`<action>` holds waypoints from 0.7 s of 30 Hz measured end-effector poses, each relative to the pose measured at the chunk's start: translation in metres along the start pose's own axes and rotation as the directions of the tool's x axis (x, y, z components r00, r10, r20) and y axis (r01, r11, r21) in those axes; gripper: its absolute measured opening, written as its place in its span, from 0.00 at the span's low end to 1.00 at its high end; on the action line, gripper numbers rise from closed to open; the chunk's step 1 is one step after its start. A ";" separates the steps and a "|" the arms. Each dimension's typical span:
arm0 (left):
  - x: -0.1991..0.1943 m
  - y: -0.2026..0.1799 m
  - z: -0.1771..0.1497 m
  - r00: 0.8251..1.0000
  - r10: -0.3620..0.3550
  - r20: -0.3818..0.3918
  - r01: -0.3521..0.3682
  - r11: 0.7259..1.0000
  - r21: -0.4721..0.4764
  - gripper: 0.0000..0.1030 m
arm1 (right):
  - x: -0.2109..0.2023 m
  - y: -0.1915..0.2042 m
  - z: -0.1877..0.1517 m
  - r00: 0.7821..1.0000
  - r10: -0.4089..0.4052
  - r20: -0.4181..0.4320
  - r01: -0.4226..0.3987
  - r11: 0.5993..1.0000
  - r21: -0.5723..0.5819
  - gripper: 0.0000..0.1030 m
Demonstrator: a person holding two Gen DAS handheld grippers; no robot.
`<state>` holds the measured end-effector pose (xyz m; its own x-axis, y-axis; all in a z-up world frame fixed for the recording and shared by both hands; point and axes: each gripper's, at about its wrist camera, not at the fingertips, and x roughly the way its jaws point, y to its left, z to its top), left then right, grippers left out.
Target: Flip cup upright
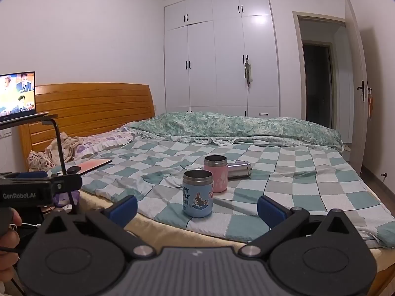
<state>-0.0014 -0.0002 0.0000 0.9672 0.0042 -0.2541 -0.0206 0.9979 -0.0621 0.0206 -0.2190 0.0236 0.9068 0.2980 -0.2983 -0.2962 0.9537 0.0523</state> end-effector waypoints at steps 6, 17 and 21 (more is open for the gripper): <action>0.001 0.000 -0.002 1.000 0.002 -0.010 -0.002 1.000 -0.003 1.00 | 0.000 0.000 0.000 1.000 0.001 -0.001 -0.001 1.000 0.003 1.00; 0.002 -0.001 -0.002 1.000 0.002 -0.013 -0.002 1.000 -0.003 1.00 | 0.001 -0.002 -0.001 1.000 0.001 -0.010 -0.001 1.000 0.003 1.00; 0.003 -0.001 -0.003 1.000 0.001 -0.014 -0.001 1.000 -0.001 1.00 | 0.001 0.001 -0.001 1.000 0.001 -0.010 -0.001 1.000 0.004 1.00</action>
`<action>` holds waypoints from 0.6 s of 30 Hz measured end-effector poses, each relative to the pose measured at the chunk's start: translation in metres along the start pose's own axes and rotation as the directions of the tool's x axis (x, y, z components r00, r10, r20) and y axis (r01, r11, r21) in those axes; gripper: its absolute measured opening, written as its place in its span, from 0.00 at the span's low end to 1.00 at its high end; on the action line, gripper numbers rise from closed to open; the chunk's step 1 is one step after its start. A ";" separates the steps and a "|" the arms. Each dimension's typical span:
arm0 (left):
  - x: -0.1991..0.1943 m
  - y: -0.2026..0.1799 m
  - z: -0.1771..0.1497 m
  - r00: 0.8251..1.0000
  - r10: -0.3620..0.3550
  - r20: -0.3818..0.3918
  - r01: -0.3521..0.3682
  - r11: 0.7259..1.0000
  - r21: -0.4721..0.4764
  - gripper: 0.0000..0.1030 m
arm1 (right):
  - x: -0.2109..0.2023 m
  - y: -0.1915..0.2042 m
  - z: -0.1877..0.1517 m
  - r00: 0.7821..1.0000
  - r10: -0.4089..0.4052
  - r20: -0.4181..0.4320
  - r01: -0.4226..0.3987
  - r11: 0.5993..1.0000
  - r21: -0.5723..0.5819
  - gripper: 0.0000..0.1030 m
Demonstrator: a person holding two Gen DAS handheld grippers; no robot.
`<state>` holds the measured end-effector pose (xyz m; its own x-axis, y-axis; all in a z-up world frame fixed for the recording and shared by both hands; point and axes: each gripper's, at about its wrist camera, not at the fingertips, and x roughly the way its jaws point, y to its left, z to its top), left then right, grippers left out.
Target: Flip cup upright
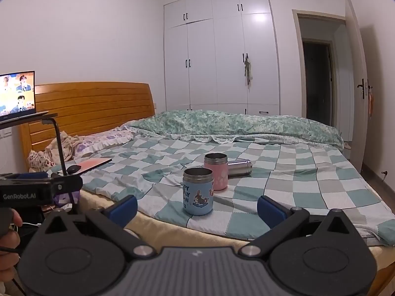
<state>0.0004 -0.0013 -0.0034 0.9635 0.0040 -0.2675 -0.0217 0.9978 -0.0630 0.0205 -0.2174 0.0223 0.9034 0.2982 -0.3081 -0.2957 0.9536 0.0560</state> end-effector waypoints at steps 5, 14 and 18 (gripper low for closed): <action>0.000 0.000 0.000 1.000 0.000 0.000 0.000 1.000 0.001 1.00 | 0.000 -0.001 0.000 1.000 0.000 0.000 0.000 1.000 0.002 1.00; 0.001 0.001 0.000 1.000 -0.002 -0.006 0.002 1.000 -0.001 1.00 | 0.003 0.000 0.001 1.000 0.003 -0.002 -0.003 1.000 0.000 1.00; 0.002 0.001 0.002 1.000 -0.003 -0.007 0.003 1.000 -0.002 1.00 | 0.001 0.000 0.002 1.000 0.005 -0.002 -0.005 1.000 0.004 1.00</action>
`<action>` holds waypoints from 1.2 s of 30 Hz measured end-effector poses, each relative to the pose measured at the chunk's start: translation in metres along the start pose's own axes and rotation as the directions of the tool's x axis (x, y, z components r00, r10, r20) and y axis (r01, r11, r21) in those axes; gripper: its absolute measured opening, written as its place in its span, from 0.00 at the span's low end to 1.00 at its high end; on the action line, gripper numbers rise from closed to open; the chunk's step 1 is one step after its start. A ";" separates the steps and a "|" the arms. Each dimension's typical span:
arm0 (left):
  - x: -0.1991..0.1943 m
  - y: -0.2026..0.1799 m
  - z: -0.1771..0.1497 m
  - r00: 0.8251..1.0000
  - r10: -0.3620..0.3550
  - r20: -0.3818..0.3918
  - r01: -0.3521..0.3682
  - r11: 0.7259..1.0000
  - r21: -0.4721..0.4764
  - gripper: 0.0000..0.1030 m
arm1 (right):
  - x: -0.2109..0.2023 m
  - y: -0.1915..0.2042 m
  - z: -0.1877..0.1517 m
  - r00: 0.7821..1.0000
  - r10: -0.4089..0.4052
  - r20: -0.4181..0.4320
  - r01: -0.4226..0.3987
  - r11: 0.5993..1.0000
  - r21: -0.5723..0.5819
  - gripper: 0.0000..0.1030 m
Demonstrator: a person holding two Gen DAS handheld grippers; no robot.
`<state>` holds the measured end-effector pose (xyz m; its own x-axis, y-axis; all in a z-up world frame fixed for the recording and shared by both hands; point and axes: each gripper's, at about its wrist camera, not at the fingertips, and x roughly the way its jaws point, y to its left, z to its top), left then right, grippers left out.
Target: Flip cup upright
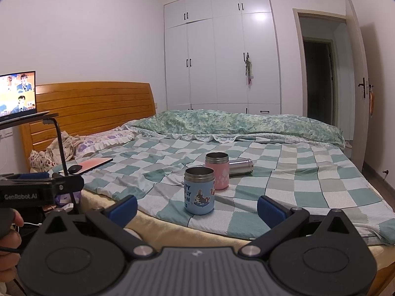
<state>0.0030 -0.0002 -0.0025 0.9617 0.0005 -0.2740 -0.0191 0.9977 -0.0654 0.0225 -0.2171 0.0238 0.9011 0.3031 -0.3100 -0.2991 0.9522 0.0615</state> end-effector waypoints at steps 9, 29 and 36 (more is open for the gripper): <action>-0.001 0.000 0.002 1.000 -0.003 0.004 0.003 1.000 0.004 1.00 | 0.000 0.000 0.000 1.000 0.000 0.000 0.000 1.000 0.002 1.00; 0.001 0.003 0.003 1.000 -0.006 -0.007 0.006 1.000 0.002 1.00 | -0.004 -0.002 0.000 1.000 -0.004 0.016 0.004 1.000 0.004 1.00; 0.058 0.002 0.030 0.999 0.036 0.025 -0.037 0.999 0.029 1.00 | 0.036 -0.029 0.013 1.000 -0.007 0.029 0.007 1.000 0.003 1.00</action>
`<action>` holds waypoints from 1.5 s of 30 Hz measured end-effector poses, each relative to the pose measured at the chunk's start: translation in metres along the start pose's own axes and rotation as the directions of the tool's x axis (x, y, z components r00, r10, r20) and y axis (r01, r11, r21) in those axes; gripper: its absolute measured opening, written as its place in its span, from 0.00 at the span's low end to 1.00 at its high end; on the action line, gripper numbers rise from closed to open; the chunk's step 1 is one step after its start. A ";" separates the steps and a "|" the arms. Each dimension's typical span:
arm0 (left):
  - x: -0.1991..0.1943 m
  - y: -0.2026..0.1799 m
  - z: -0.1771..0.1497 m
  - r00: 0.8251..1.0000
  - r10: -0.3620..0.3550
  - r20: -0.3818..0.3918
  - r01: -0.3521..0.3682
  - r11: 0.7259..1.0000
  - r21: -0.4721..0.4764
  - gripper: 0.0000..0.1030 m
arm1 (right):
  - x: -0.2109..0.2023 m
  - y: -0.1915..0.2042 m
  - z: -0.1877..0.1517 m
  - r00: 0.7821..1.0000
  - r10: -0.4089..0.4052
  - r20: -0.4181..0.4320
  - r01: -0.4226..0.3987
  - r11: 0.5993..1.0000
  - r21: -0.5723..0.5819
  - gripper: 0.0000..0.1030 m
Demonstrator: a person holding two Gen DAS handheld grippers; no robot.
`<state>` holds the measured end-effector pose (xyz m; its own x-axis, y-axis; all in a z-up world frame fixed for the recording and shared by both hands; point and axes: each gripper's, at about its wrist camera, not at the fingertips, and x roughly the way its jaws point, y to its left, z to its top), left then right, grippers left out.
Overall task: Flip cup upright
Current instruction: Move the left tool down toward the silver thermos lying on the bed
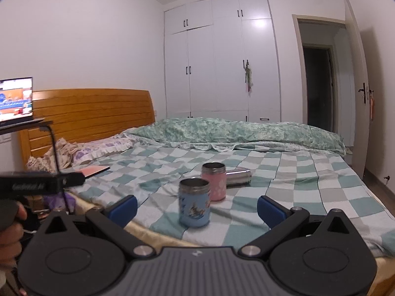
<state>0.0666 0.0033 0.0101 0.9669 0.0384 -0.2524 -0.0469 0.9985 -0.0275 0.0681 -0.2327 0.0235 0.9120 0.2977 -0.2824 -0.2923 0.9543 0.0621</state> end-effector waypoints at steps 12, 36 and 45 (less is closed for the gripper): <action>0.150 -0.048 0.012 0.989 -0.148 0.011 0.149 0.979 -0.140 1.00 | 0.120 -0.066 0.031 0.993 -0.090 -0.078 0.091 0.996 0.013 1.00; 0.414 -0.146 0.041 0.974 -0.214 -0.071 0.217 0.976 0.034 1.00 | 0.329 -0.155 0.046 0.971 -0.141 -0.191 0.156 0.986 0.065 1.00; 0.505 -0.132 0.027 0.974 -0.146 -0.173 0.154 0.988 0.033 1.00 | 0.389 -0.166 0.050 0.969 -0.126 -0.213 0.142 0.988 0.062 1.00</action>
<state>0.5673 -0.1083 -0.0876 0.9052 -0.1149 -0.4092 0.1107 0.9933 -0.0341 0.4859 -0.2743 -0.0490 0.8593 0.1625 -0.4851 -0.1411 0.9867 0.0805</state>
